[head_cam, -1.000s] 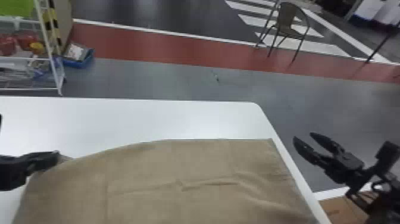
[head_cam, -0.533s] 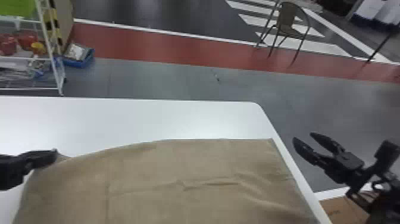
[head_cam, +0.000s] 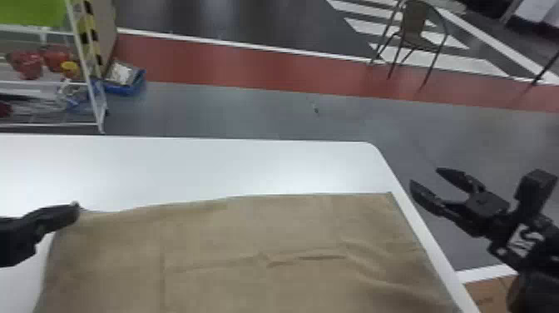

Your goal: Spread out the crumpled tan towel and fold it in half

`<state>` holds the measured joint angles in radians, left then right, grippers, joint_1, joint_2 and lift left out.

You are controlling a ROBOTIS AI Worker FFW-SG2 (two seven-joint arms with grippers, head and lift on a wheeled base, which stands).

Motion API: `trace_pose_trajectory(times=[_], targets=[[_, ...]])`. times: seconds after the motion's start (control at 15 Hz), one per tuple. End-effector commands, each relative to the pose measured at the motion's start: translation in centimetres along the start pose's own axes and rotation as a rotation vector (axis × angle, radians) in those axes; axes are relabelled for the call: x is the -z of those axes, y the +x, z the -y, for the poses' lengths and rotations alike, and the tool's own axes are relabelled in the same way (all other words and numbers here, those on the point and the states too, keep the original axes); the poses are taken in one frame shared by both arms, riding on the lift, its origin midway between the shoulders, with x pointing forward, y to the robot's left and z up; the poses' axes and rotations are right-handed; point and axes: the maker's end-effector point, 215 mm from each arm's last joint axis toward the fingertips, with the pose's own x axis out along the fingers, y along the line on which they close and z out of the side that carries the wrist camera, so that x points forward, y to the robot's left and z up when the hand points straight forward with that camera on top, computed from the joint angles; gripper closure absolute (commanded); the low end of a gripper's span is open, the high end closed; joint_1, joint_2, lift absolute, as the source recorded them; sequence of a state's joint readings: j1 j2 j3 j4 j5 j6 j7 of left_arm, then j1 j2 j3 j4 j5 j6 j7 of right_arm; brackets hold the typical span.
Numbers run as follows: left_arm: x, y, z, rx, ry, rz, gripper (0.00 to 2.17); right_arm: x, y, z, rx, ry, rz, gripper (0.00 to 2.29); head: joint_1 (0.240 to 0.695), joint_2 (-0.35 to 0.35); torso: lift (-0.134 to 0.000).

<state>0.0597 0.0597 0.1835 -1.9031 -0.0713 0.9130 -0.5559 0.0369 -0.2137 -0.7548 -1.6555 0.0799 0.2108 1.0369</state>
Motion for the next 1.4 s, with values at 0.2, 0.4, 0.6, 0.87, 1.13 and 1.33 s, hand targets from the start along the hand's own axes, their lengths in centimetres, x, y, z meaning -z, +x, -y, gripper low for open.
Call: trace_pose_trajectory(times=[0.2,0.4,0.6,0.87,1.13,1.33], targets=[[-1.0,-1.6,-1.0,-0.006,-0.027,0.083,1.07,3.1,1.1,1.6,-0.004,-0.004,-0.097,0.19,0.695,-0.278,-0.122],[-0.9,-1.3,-0.2,0.009,-0.023,0.081,1.07,4.6,1.6,2.1,-0.01,-0.015,-0.143,0.21,0.695,-0.285,-0.122],[-0.2,-1.1,0.4,0.017,-0.021,0.069,1.07,4.3,3.3,4.4,-0.002,-0.014,-0.139,0.22,0.695,-0.297,-0.122],[0.2,-1.7,0.6,0.013,-0.015,0.067,1.06,3.9,6.6,4.8,-0.03,-0.013,-0.145,0.29,0.695,-0.315,-0.122],[0.5,-2.6,0.3,0.007,-0.013,0.069,1.07,6.5,8.5,3.0,-0.063,-0.031,-0.194,0.29,0.695,-0.298,-0.122],[0.4,-2.7,0.1,0.008,-0.011,0.074,1.07,8.7,8.3,2.7,-0.079,-0.018,-0.237,0.39,0.695,-0.282,-0.122]])
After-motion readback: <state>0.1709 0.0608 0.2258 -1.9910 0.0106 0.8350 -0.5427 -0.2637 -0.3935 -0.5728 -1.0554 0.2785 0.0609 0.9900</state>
